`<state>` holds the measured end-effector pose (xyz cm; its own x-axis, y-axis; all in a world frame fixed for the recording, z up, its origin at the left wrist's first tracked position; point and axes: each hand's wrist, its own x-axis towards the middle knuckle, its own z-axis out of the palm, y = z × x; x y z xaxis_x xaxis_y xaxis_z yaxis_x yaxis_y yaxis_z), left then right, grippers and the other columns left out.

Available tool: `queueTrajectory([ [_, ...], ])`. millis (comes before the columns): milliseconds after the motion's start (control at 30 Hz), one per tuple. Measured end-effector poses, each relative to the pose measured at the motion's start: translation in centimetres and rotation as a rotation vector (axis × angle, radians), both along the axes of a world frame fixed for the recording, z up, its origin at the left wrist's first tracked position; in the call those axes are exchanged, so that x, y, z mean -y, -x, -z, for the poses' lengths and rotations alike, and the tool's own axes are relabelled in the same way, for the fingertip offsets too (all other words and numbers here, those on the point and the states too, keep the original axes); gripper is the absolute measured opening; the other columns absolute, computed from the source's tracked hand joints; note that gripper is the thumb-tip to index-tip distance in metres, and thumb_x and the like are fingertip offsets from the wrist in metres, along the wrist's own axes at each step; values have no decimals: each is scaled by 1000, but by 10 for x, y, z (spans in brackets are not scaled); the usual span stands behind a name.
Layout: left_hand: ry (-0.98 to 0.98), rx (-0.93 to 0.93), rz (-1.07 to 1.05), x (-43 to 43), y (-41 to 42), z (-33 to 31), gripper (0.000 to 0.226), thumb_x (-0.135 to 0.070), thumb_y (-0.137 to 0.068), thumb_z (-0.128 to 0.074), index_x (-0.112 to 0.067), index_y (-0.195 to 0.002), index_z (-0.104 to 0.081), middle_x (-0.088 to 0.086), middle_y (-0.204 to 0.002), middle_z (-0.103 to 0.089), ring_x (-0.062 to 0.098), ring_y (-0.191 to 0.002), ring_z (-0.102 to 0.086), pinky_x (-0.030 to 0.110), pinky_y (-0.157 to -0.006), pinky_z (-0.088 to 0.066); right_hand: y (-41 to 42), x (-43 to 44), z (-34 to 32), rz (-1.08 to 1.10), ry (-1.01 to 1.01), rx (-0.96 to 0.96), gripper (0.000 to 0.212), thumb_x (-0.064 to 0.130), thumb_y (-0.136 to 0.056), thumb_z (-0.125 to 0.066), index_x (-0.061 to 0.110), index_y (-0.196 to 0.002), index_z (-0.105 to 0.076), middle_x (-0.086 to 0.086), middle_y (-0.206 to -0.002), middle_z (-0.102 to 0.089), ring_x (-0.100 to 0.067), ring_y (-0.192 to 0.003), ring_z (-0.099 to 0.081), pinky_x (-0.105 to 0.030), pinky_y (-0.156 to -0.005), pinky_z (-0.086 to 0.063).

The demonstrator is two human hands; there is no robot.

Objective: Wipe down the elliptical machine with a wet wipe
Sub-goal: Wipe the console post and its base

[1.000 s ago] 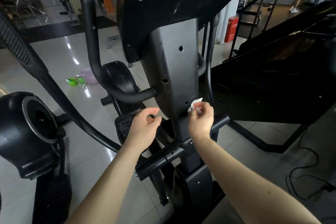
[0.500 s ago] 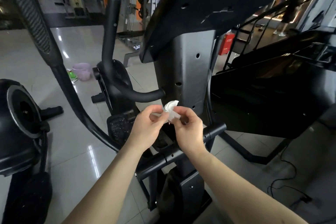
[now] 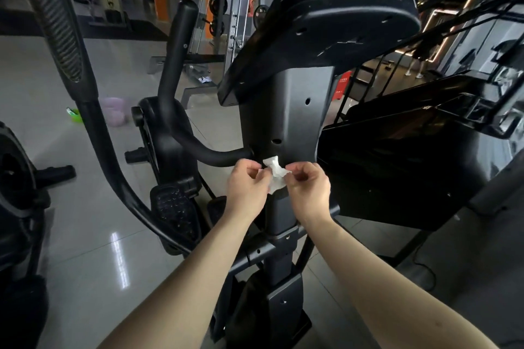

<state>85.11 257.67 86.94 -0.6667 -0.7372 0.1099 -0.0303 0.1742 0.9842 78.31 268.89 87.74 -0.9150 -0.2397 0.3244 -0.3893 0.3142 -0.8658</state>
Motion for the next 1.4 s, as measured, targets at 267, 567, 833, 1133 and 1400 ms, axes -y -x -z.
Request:
queueTrajectory([
  [267, -3, -158, -48, -17, 6, 9, 25, -24, -81, -77, -16, -86, -54, 3, -90, -62, 7, -75, -62, 17, -63, -50, 1, -11, 3, -139, 137, 201, 11, 7, -96, -66, 15, -95, -73, -1, -85, -76, -15, -75, -73, -27, -71, -60],
  [567, 279, -177, -158, -18, 23, 29, 25, -31, -82, -80, -22, -76, -58, -9, -74, -55, 13, -72, -54, 22, -64, -42, 19, -35, 6, -76, 264, 310, 18, -3, -98, -58, 9, -101, -71, -10, -95, -76, -19, -79, -74, -32, -78, -62],
  [833, 241, -53, -104, -44, 24, 61, 31, -28, -87, -78, -19, -79, -50, -5, -67, -54, 12, -70, -54, 16, -57, -39, 21, -47, 12, -93, 220, 303, 17, -7, -97, -57, 3, -101, -71, -13, -92, -76, -25, -80, -74, -23, -71, -61],
  [1133, 156, -178, -88, -26, 28, -4, 26, -25, -80, -79, -19, -75, -54, -6, -70, -56, 7, -65, -53, 22, -61, -43, 20, -34, -6, -160, 257, 322, 15, -3, -98, -59, 4, -101, -71, -14, -92, -76, -18, -77, -72, -27, -73, -62],
  [1400, 290, -372, -90, 2, 37, -95, 26, -27, -83, -78, -15, -80, -55, -2, -72, -55, 7, -66, -52, 22, -64, -45, 34, -14, -44, -182, 350, 212, 16, -3, -97, -60, 9, -99, -72, -11, -88, -76, -18, -76, -72, -28, -71, -59],
])
